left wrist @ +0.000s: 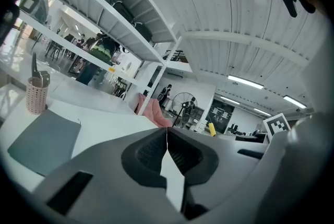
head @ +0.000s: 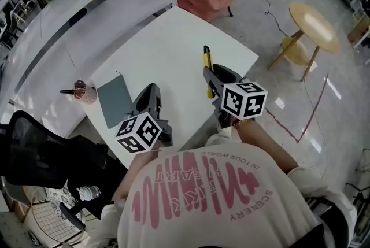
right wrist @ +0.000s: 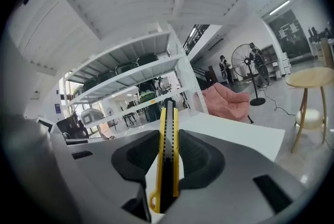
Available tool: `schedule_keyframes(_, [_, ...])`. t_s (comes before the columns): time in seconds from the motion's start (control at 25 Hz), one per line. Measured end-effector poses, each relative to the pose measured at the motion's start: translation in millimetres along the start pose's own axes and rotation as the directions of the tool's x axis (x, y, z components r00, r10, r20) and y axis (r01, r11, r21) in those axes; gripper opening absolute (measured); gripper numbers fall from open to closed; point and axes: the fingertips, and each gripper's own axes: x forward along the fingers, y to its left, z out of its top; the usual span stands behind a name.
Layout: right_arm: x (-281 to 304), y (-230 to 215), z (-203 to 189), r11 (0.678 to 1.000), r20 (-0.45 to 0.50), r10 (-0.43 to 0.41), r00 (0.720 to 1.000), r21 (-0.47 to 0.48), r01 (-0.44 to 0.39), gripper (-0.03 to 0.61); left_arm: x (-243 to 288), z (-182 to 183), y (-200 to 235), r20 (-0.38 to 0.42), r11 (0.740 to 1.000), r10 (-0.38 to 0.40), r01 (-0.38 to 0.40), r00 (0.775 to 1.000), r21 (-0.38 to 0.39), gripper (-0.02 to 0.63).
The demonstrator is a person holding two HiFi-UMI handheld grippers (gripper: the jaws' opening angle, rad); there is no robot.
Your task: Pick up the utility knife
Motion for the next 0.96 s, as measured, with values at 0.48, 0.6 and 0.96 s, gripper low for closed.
schedule_keyframes(0.48, [-1,-16,-4,0.997,-0.002,-0.073,0.997,0.025,0.073,0.132,12,-5,10,-0.020,1.000,-0.021,0.021,1.000,0.013,0.025])
schedule_keyframes(0.6, [-2,-18,-3,0.996,0.000,-0.084,0.996,0.027,0.084,0.132,14,-6,8,-0.022,0.999,-0.031,0.032,0.999,0.012,0.025])
schedule_keyframes(0.96, [-2,-28,-1,0.994,0.000,-0.104,0.995,0.042,0.104,0.132,17,-9,9,-0.033,1.000,-0.026,0.026,0.999,0.015,0.025])
